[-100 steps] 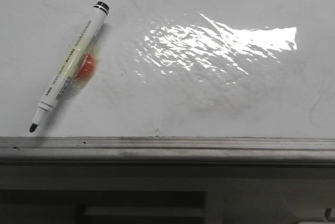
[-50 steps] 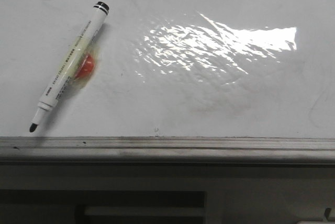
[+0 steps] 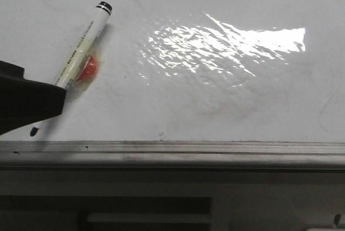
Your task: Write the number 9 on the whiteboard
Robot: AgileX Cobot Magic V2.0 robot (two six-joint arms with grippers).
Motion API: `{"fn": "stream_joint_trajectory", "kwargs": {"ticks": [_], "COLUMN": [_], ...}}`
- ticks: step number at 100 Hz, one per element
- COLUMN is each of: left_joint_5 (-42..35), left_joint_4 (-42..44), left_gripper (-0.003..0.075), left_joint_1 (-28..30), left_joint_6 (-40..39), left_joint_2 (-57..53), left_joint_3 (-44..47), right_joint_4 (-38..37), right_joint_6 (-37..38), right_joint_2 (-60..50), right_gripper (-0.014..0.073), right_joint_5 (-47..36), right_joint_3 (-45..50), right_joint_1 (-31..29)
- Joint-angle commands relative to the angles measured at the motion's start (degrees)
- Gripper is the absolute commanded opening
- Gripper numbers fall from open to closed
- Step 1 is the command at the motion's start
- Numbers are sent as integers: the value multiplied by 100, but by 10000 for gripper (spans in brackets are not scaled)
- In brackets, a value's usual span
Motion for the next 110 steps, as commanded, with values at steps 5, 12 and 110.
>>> {"fn": "stream_joint_trajectory", "kwargs": {"ticks": [5, 12, 110], "left_joint_5": [-820, -879, -1188], "left_joint_4": [-39, -39, -29], "left_gripper": [491, 475, -20], "left_joint_1": [-80, -80, -64], "left_joint_6": [-61, -61, -69], "left_joint_2": [296, 411, 1142], "left_joint_3": [-203, -203, -203], "right_joint_4": [20, 20, 20], "right_joint_6": [-48, -48, -286], "right_joint_2": [115, 115, 451], "right_gripper": [-61, -61, -61], "right_joint_5": [-450, -450, -326], "right_joint_3": [-136, -136, -254], "right_joint_1": [11, 11, 1712]}}
